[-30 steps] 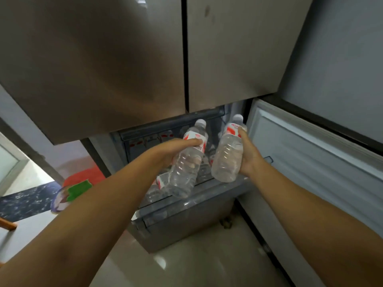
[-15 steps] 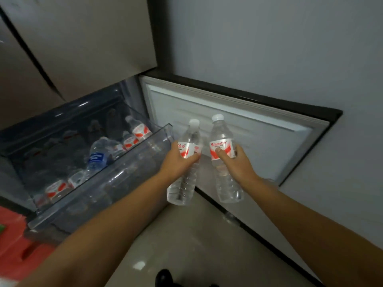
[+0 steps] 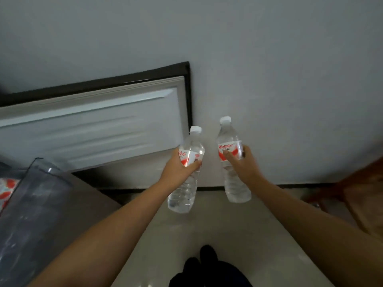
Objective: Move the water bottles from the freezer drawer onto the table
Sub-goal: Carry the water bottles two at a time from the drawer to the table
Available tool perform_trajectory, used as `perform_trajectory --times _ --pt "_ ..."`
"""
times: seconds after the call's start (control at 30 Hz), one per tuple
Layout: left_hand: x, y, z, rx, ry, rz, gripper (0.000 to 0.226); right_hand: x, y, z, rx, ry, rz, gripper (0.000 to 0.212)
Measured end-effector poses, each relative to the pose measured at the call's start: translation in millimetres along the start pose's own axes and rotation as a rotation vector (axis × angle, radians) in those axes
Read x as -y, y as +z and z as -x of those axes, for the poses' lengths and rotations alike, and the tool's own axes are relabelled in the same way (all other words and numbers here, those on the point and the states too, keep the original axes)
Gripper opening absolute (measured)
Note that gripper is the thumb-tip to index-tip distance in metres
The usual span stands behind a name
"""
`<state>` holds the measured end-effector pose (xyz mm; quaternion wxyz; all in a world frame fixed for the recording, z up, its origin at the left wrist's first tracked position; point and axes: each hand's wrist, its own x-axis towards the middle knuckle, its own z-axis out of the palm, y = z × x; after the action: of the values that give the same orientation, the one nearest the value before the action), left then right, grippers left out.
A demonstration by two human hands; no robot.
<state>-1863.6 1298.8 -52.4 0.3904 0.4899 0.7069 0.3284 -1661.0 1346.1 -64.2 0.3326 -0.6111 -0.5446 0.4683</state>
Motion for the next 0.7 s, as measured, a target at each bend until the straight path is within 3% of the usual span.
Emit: perform_trajectory --times 0.1,0.33,0.7 --pt "-24.1 33.1 -14.2 0.101 0.093 -0.061 0.063 -18.1 -43.5 9.7 -0.146 0.043 -0.016 0.046" --pt "-106.4 153.6 -25.6 0.372 0.285 -0.173 0.067 -64.1 -159.2 40.9 -0.446 0.118 -0.105 0.043" --pt "-250.6 389.0 5.1 0.678 0.542 -0.205 0.064 -135.3 -378.5 101.2 -0.855 0.164 -0.166 0.06"
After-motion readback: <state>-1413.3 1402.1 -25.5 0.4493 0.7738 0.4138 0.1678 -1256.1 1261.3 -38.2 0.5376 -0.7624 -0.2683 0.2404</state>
